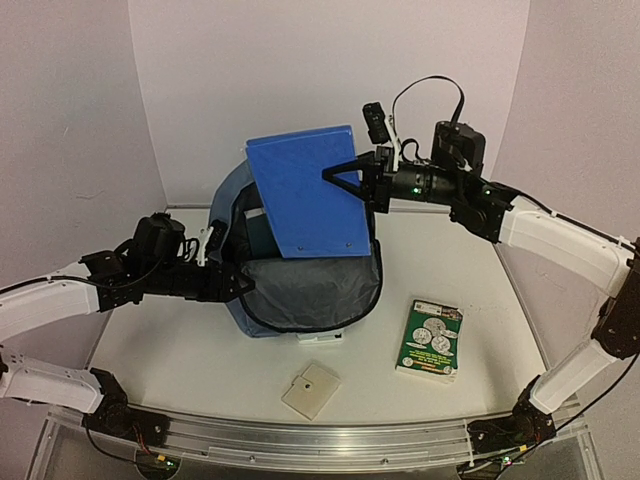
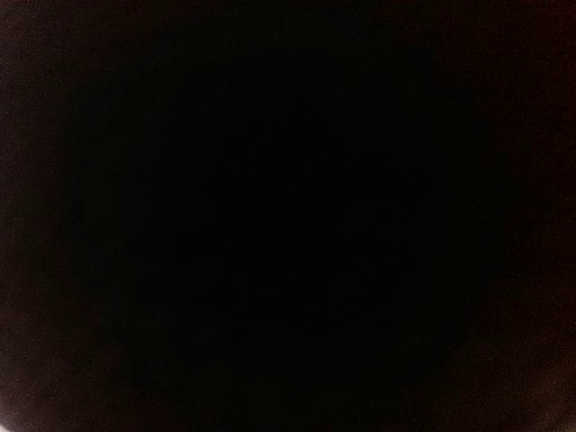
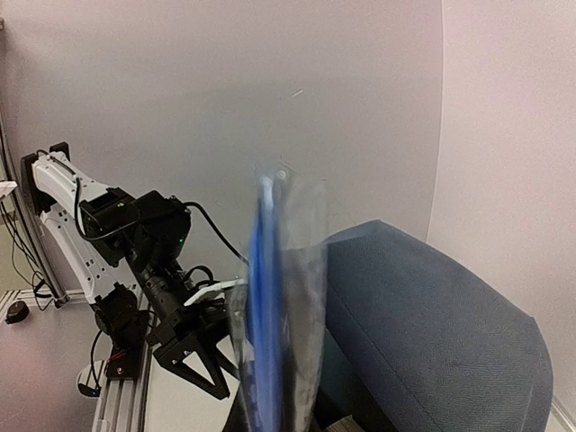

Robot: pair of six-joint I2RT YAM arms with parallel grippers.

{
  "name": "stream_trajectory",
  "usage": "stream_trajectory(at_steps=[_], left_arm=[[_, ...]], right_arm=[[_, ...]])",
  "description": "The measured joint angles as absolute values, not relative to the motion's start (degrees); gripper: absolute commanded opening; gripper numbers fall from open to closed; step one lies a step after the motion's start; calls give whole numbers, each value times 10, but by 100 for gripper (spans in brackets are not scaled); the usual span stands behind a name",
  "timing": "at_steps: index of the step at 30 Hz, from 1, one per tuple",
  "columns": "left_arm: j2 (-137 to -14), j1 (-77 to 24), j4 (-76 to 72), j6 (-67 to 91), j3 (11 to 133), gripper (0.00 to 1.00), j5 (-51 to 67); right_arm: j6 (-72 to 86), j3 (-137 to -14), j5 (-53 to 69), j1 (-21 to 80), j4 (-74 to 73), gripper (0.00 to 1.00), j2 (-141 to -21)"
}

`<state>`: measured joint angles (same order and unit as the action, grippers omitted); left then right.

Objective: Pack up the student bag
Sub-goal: Place the files in the student bag.

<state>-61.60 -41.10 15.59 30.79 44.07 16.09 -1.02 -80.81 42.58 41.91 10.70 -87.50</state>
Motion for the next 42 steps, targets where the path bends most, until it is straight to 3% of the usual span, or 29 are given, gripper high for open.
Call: stream_trajectory(at_steps=[7, 10, 14, 20, 25, 42], left_arm=[[-588, -411, 190, 299, 421, 66, 118], [-584, -411, 188, 299, 416, 64, 119], [-602, -411, 151, 301, 415, 48, 141], [-660, -412, 77, 311, 415, 11, 200], [-666, -413, 70, 300, 416, 1, 245], [-614, -413, 175, 269, 435, 0, 313]], right_arm=[[-25, -814, 431, 419, 108, 0, -880], [-29, -823, 433, 419, 107, 0, -888], [-32, -829, 435, 419, 107, 0, -892], [-45, -829, 435, 419, 107, 0, -899], [-70, -829, 433, 419, 107, 0, -908], [-65, -895, 541, 417, 64, 0, -990]])
